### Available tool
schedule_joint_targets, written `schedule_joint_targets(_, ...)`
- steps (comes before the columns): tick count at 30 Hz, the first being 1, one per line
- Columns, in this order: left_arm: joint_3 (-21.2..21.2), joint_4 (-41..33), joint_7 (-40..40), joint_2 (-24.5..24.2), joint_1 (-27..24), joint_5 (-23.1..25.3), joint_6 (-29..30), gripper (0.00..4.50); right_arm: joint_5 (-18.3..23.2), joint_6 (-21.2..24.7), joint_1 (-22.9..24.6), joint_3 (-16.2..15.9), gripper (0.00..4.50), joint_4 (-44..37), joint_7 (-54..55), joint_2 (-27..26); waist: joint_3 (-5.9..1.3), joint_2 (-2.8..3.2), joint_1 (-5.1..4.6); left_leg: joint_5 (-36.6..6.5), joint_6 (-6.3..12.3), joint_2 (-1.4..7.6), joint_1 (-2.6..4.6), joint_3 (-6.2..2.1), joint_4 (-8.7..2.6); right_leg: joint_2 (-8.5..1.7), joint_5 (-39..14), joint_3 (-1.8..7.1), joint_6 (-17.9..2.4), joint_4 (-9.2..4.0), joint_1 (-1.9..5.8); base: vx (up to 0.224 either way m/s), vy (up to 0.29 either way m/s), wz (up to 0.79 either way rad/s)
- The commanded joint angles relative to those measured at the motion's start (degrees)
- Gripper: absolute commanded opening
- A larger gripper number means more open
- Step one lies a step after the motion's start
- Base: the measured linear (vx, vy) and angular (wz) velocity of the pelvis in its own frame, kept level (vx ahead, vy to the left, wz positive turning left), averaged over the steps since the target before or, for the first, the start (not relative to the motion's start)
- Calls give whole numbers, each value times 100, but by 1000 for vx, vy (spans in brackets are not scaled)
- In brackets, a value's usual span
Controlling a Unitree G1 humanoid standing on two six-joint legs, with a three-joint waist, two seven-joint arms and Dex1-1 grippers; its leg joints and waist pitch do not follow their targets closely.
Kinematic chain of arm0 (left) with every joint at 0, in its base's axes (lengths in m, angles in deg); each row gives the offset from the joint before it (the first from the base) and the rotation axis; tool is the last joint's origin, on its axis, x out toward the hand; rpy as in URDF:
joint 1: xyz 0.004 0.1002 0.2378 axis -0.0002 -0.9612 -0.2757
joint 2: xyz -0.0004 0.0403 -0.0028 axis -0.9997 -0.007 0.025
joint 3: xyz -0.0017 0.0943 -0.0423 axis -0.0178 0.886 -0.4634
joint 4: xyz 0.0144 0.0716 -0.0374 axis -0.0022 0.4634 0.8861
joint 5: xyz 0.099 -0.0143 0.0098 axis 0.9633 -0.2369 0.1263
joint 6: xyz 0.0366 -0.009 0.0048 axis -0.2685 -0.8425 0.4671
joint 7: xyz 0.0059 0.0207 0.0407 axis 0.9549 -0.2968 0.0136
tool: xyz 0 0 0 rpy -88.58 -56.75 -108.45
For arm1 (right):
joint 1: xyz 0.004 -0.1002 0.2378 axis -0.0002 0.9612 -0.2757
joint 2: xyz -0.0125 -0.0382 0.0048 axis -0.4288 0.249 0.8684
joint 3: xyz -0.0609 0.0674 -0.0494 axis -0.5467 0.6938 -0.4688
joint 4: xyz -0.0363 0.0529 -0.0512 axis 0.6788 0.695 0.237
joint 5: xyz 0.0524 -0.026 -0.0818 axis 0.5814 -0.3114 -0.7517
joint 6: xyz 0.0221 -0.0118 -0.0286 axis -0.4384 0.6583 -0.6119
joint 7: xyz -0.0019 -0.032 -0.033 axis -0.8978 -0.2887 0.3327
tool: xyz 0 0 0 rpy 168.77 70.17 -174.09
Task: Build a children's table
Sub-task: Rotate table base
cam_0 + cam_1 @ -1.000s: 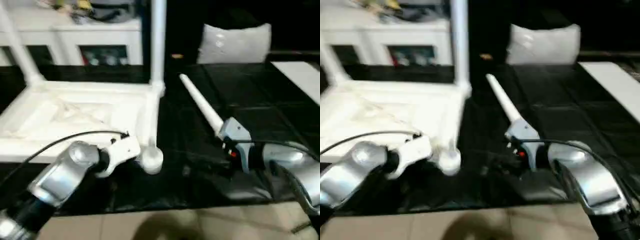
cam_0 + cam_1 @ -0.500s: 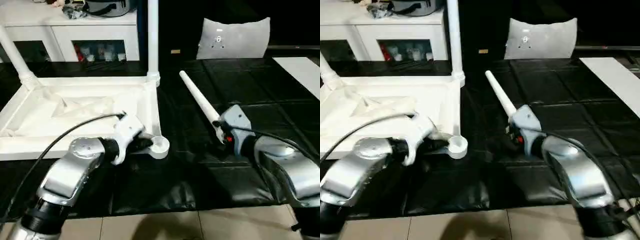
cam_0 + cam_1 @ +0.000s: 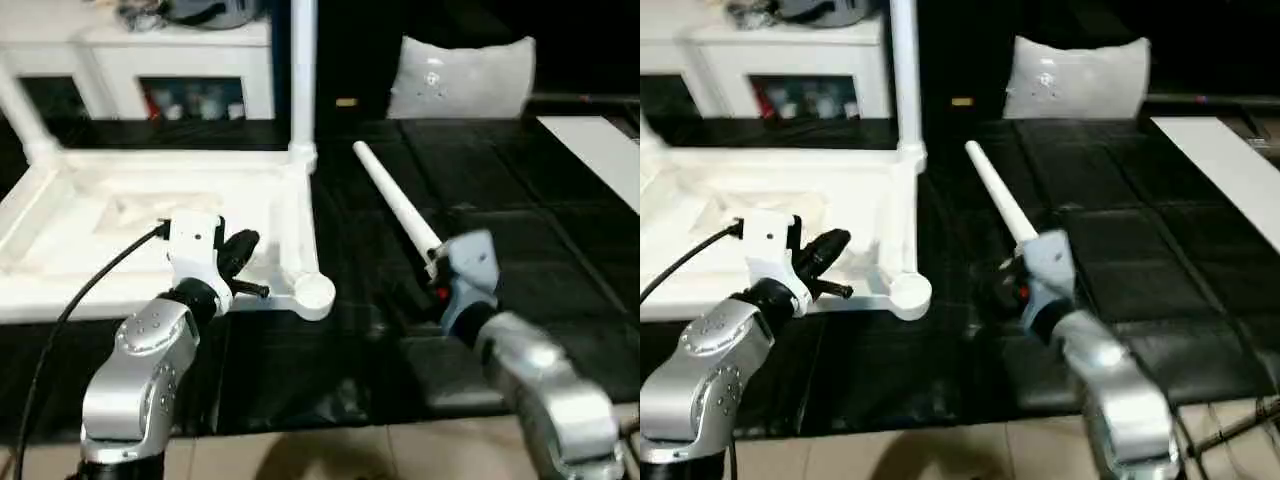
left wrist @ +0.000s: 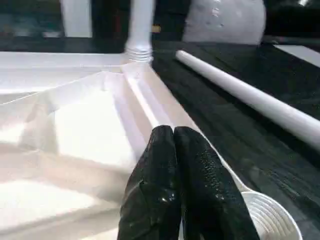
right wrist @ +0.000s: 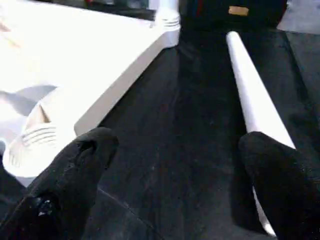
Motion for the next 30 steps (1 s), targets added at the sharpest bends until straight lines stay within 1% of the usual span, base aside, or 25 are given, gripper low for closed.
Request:
schedule_joint_targets(1,29,-172,197,92,-101,70,82,21,18,92,74,52,450,-188,88,-32,-205,73,-51,-1615,1464,997,191,-211,-981,-334,-831,481,-999,197,80,60,-173,35)
schedule_joint_targets(2,51,-211,174,75,-171,20,82,21,168,-22,133,130,450,-170,83,-196,-132,-118,65,-1883,1312,471,-45,215,-685,-437,-1538,748,-1096,-221,144,23,-206,11)
schedule_joint_targets(3,56,-228,172,73,-190,-2,61,21,182,-198,146,134,450,-164,82,-219,-234,-300,164,-1693,1015,-253,45,634,135,-430,-2876,708,-752,-770,42,23,-206,11)
schedule_joint_targets(4,87,-256,166,37,-217,14,72,21,246,-133,176,112,450,-200,47,-221,-257,-363,319,-989,878,-534,-12,768,784,-635,-4858,854,216,-1029,27,-5,-181,-9)
schedule_joint_targets(5,138,-309,154,-11,-270,28,142,21,261,9,220,51,450,-279,68,-205,-295,-417,462,-381,681,-441,-345,622,494,-673,-4307,1020,1389,-735,315,1,-145,-4)
schedule_joint_targets(6,161,-332,127,-36,-302,17,204,21,248,95,237,19,450,-320,104,-208,-344,-391,543,-302,741,-417,-284,606,298,-599,-3742,1105,1812,-729,316,1,-145,-4)
schedule_joint_targets(7,174,-341,122,-51,-320,22,221,21,237,61,238,9,450,-325,119,-215,-319,-231,555,-194,960,-266,-104,489,-15,-568,-2540,1018,1816,-735,303,6,-117,16)
schedule_joint_targets(8,204,-350,78,-102,-378,17,262,21,238,-65,220,12,450,-329,174,-286,-343,-108,427,88,1163,54,-113,232,-185,-442,-1275,843,1408,-554,296,-9,-102,-1)
schedule_joint_targets(9,214,-357,65,-121,-407,12,275,21,234,-139,210,27,450,-328,192,-347,-368,-45,441,47,1217,180,-35,213,-226,-445,-1112,753,1166,-617,272,-9,-102,-1)
schedule_joint_targets(10,220,-363,60,-131,-427,5,285,21,229,-180,205,38,450,-329,203,-390,-322,-115,396,-367,1218,214,-11,259,-243,-532,-1456,753,915,-705,282,-15,-82,-5)
schedule_joint_targets(11,184,-385,15,-113,-442,-81,288,53,266,-159,203,122,450,-323,277,-494,-283,-147,443,-606,986,-118,24,476,-149,-476,-2368,718,1027,-912,294,-20,-61,10)
schedule_joint_targets(12,157,-413,17,-94,-450,-127,266,53,296,-150,211,184,450,-318,345,-565,-250,-171,452,-640,929,-265,31,574,-109,-415,-2813,700,1212,-999,279,-20,-61,10)
schedule_joint_targets(14,131,-454,40,-83,-445,-173,243,58,320,-137,226,243,450,-310,434,-610,-252,-179,472,-630,919,-260,75,611,-171,-296,-3236,580,1606,-1109,268,0,0,0)
schedule_joint_targets(15,120,-488,70,-80,-426,-186,216,68,272,-122,240,272,450,-298,537,-619,-252,-115,431,-676,955,-43,101,504,-288,-281,-2897,444,1651,-1139,305,0,0,0)
schedule_joint_targets(16,127,-554,141,-86,-403,-152,255,95,-110,-128,218,135,450,-216,710,-420,-222,44,345,-1472,1040,719,195,150,-633,-459,-1985,417,1002,-803,416,0,0,0)
schedule_joint_targets(18,178,-590,159,-129,-409,-92,204,98,-126,-11,201,104,450,-228,680,-364,-175,36,314,-2237,1001,1162,141,-59,-928,-634,-1003,698,543,-41,452,0,0,0)
schedule_joint_targets(19,222,-619,166,-159,-425,-48,122,98,-31,76,202,123,450,-272,622,-399,-137,-38,384,-2718,774,893,223,125,-888,-746,-965,942,268,-72,343,0,0,0)
schedule_joint_targets(20,231,-629,159,-162,-432,-51,99,121,11,105,203,130,450,-288,592,-413,-81,-218,355,-2674,592,474,207,291,-646,-795,-1980,1074,372,-463,274,0,0,0)
schedule_joint_targets(21,242,-639,142,-169,-441,-54,67,136,47,81,210,113,450,-308,525,-405,-16,-341,511,-1219,576,-417,358,709,199,-733,-5198,1049,1390,-1222,-53,0,0,0)
schedule_joint_targets(22,290,-643,100,-219,-469,-24,31,136,10,-157,268,-17,450,-339,367,-302,-50,-367,466,-622,757,-439,140,655,290,-833,-5968,1108,1556,-1208,163,0,0,0)
schedule_joint_targets(23,304,-634,86,-243,-482,-16,20,142,-14,-238,293,-59,450,-338,344,-282,-185,-294,589,-343,793,-294,-19,556,-95,-655,-4549,971,1582,-1016,383,0,0,0)
schedule_joint_targets(25,301,-616,88,-255,-487,-24,-2,164,-33,-249,311,-75,450,-330,407,-292,-238,-167,482,-335,879,47,167,408,-338,-351,-2326,729,1131,-815,246,-1,25,4)
schedule_joint_targets(26,293,-600,94,-258,-474,-32,-10,177,-38,-235,310,-82,450,-327,444,-297,-262,-100,408,-333,907,292,207,280,-417,-434,-1417,729,588,-708,261,9,64,7)
schedule_joint_targets(27,283,-565,100,-264,-439,-47,-11,182,-45,-226,298,-96,450,-329,465,-296,-235,-92,359,-515,896,344,193,277,-438,-543,-1116,766,141,-681,281,9,64,7)
schedule_joint_targets(30,299,-531,84,-289,-404,-59,-21,194,-58,-226,275,-109,450,-328,442,-291,-188,-135,336,-986,787,158,169,415,-421,-616,-1925,773,-143,-826,345,3,58,7)
